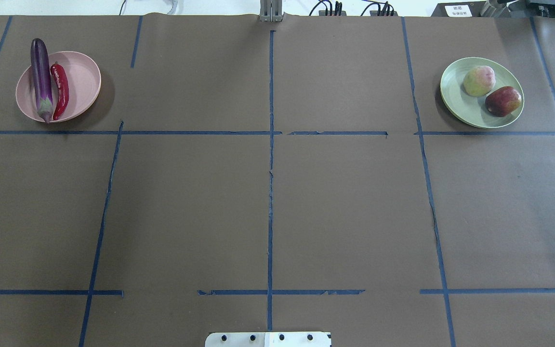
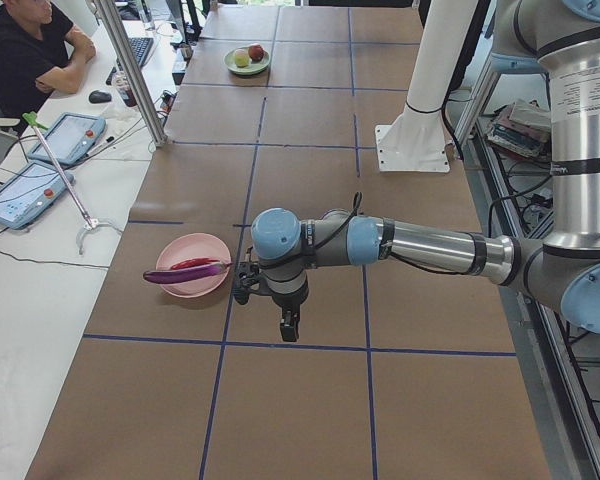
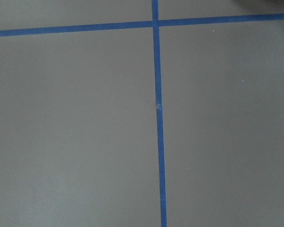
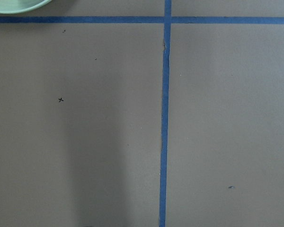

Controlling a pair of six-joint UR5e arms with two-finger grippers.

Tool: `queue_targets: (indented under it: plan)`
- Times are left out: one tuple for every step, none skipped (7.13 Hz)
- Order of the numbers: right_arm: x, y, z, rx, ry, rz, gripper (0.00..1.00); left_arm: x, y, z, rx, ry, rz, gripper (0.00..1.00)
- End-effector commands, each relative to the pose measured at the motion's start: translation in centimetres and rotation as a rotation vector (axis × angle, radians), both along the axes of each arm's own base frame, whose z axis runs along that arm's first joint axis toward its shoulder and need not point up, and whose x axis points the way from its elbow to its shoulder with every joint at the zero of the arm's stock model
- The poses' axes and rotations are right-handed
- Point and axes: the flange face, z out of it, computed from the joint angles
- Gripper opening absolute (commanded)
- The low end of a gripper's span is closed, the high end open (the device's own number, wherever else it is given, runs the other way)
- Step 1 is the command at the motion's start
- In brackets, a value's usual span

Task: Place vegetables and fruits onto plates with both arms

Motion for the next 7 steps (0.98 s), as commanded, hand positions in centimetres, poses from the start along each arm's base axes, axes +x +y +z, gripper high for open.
queue_targets:
  plan:
    - [-0.1, -0.1, -0.3, 0.005, -0.003, 0.0, 1.0, 0.0, -0.1, 1.2, -0.024, 0.002, -0.002, 1.0]
    - [-0.2, -1.6, -1.9, 0.035, -0.007, 0.0, 1.0, 0.1, 0.1, 3.1, -0.059, 0.009, 0.0, 1.0]
    - [-0.6, -2.1, -1.9, 0.025, -0.008, -0.001, 1.0, 0.1, -0.1, 3.4, -0.064, 0.009, 0.001, 1.0]
    - [-0.7, -1.6, -1.5, 0.013, -0.017, -0.001, 1.0, 0.1, -0.2, 3.2, -0.059, 0.009, 0.0, 1.0]
    - [-0.7, -1.6, -0.7, 0.003, -0.01, -0.004, 1.0, 0.1, -0.3, 2.5, -0.047, 0.011, -0.003, 1.0]
    - [-0.7, -1.7, -0.5, 0.001, -0.01, -0.004, 1.0, 0.1, -0.9, 2.0, -0.035, 0.009, -0.003, 1.0]
    - [-0.8, -1.6, -0.1, -0.005, -0.009, -0.008, 1.0, 0.2, -2.5, 0.5, -0.002, 0.008, 0.0, 1.0]
